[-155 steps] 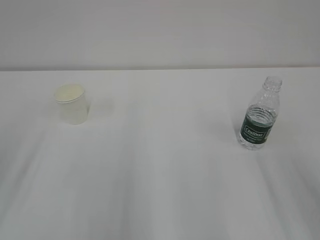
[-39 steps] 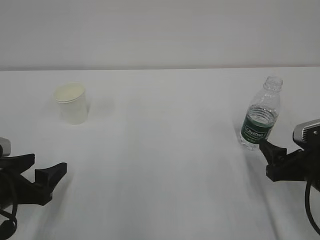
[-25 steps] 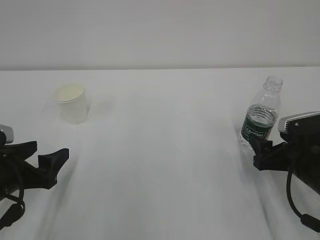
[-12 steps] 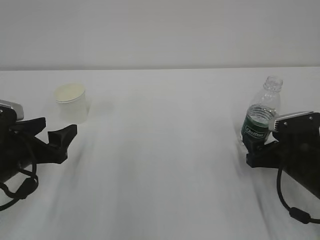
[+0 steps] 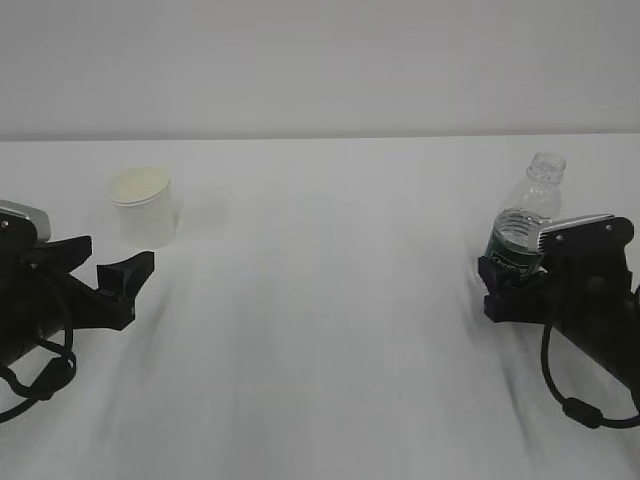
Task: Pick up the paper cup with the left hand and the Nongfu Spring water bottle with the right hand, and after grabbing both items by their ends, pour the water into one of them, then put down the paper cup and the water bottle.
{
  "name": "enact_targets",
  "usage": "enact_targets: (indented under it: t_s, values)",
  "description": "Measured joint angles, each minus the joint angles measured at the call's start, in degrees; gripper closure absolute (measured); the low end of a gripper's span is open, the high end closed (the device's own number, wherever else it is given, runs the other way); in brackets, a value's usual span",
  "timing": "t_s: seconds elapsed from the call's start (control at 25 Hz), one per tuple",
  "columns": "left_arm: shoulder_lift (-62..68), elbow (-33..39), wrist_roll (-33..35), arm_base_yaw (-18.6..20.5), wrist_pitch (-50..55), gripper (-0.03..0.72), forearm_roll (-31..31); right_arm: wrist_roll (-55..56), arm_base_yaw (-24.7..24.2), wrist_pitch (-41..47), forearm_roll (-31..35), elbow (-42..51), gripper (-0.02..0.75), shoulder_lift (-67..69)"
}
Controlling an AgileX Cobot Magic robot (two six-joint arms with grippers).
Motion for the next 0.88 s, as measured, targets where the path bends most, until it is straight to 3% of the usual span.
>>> enact_targets:
  t_s: [0.88]
  values:
    - [0.00,0.00,0.34,0.00,0.22,0.101,0.00,0.09,0.00,0.00,1.15,-5.29,0.143,4.07]
